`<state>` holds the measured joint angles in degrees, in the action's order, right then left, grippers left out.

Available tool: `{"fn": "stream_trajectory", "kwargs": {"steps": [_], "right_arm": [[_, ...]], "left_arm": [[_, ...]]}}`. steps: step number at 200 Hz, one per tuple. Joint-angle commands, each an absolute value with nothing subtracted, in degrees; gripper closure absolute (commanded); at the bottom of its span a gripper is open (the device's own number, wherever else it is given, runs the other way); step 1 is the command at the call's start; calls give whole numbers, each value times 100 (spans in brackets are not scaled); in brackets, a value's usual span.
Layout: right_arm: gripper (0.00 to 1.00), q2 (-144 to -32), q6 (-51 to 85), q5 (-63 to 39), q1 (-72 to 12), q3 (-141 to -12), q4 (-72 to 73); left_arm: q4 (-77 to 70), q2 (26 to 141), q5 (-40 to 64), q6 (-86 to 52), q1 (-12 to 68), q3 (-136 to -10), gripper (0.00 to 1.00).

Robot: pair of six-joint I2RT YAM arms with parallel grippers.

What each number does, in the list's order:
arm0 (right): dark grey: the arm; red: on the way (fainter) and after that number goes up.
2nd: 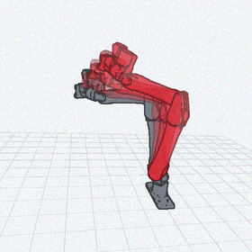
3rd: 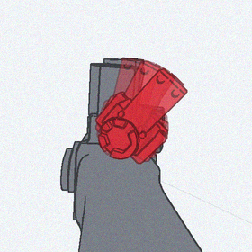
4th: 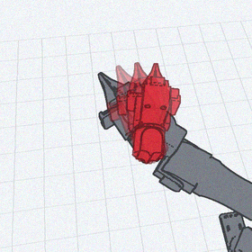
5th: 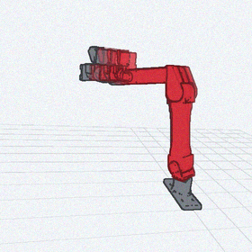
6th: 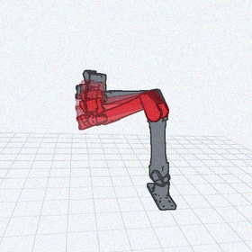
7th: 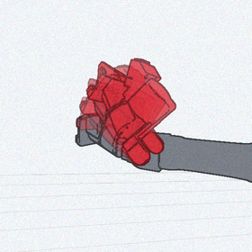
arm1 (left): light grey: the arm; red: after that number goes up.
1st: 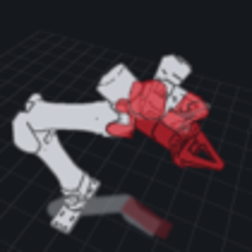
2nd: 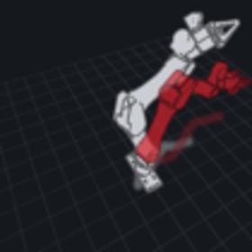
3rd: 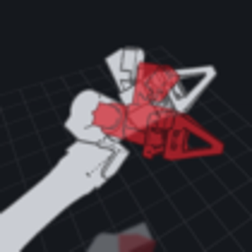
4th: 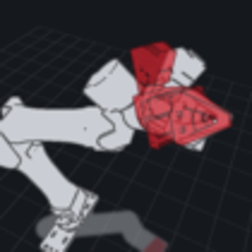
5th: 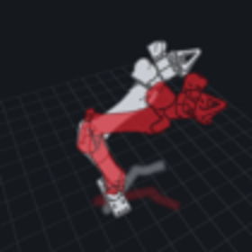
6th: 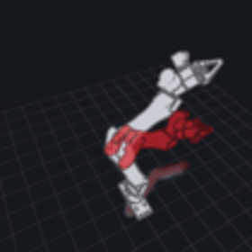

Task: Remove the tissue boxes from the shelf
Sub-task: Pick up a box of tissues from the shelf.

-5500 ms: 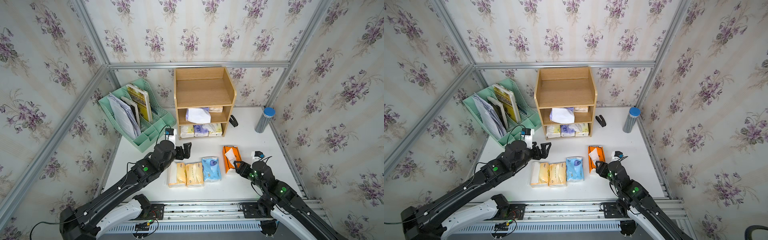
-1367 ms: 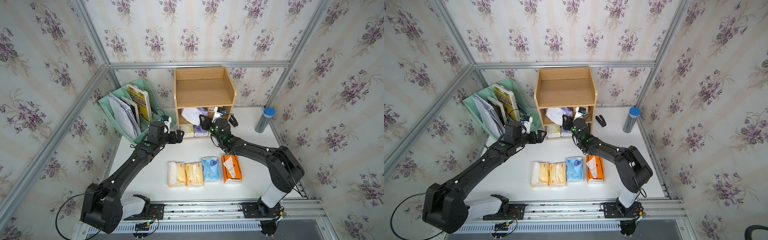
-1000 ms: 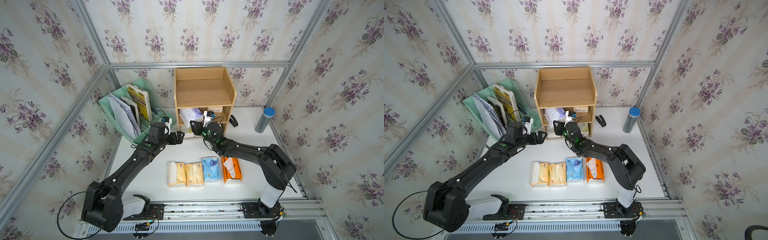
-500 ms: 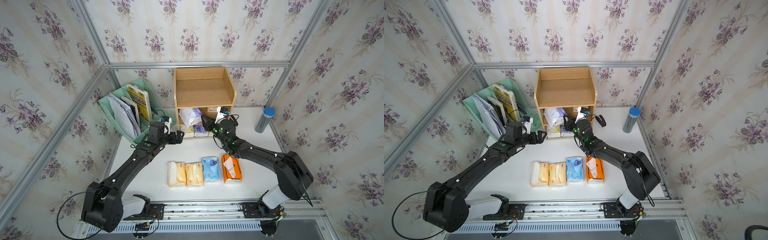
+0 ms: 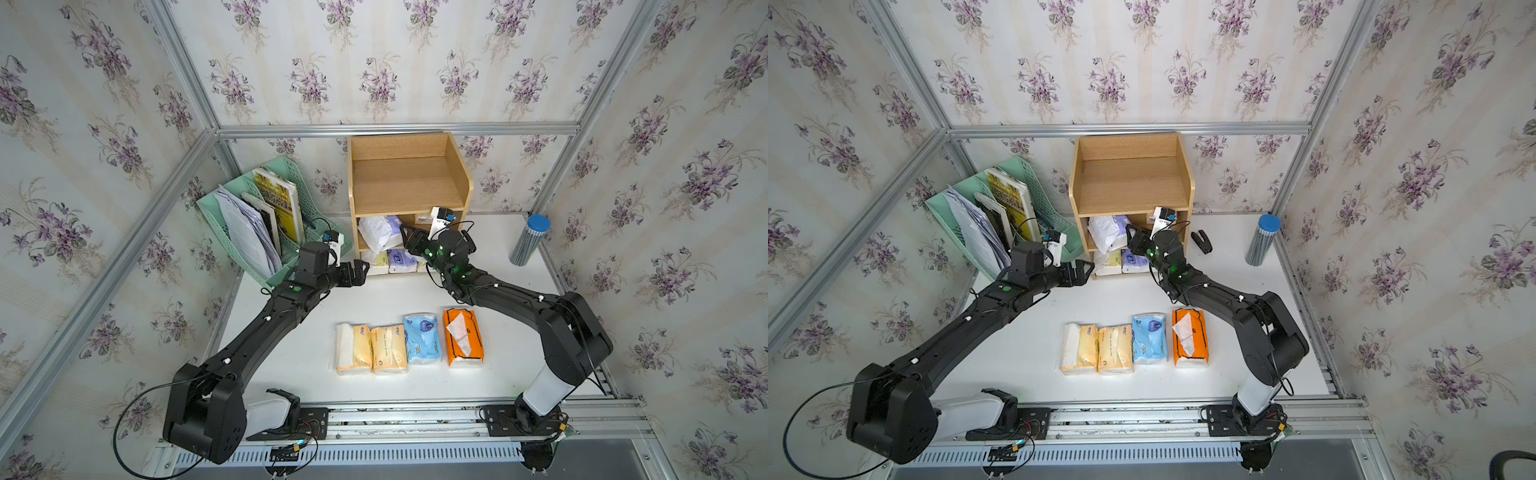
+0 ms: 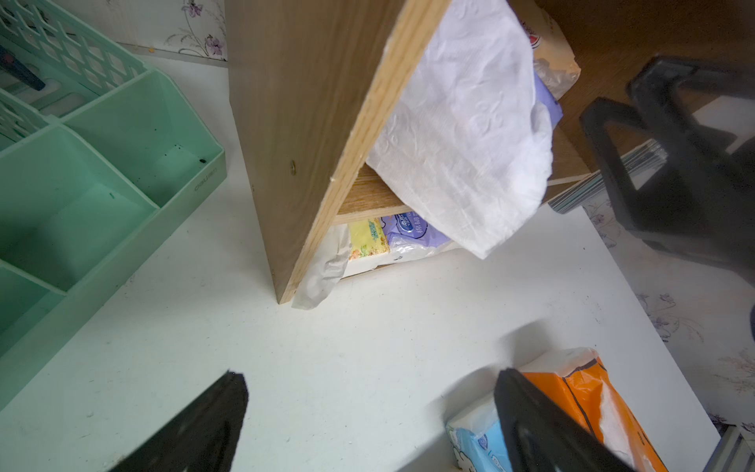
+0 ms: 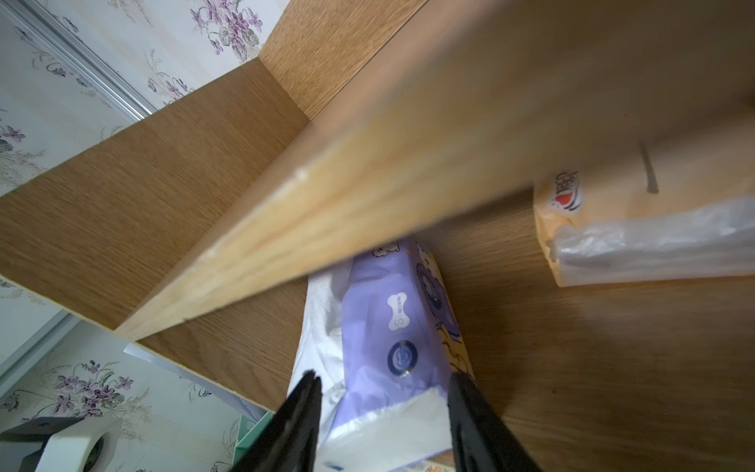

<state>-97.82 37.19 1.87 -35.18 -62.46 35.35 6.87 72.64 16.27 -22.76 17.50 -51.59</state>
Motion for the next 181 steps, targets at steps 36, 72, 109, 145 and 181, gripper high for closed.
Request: {"fn": "stream_trajectory", "kwargs": {"steps": [36,72,109,145,181], "right_arm": [[39,-10142,3867,-129,-3488,-6398,3683],[38,-10376,3996,-229,-3505,-6422,3753],[38,-10468,4074,-251,-3558,-6394,3827],[43,-10444,4035,-207,-3658,-6351,3771],[50,-10180,3979,-176,-3791,-6208,3766]], "left_arm": [[678,7258,1684,-2235,1745,-5177,1],[665,7271,1719,-2232,1749,-5174,1],[667,7208,1697,-2181,1749,-5107,1],[639,7189,1712,-2197,1749,-5045,1],[638,7132,1716,-2190,1748,-5019,1]]}}
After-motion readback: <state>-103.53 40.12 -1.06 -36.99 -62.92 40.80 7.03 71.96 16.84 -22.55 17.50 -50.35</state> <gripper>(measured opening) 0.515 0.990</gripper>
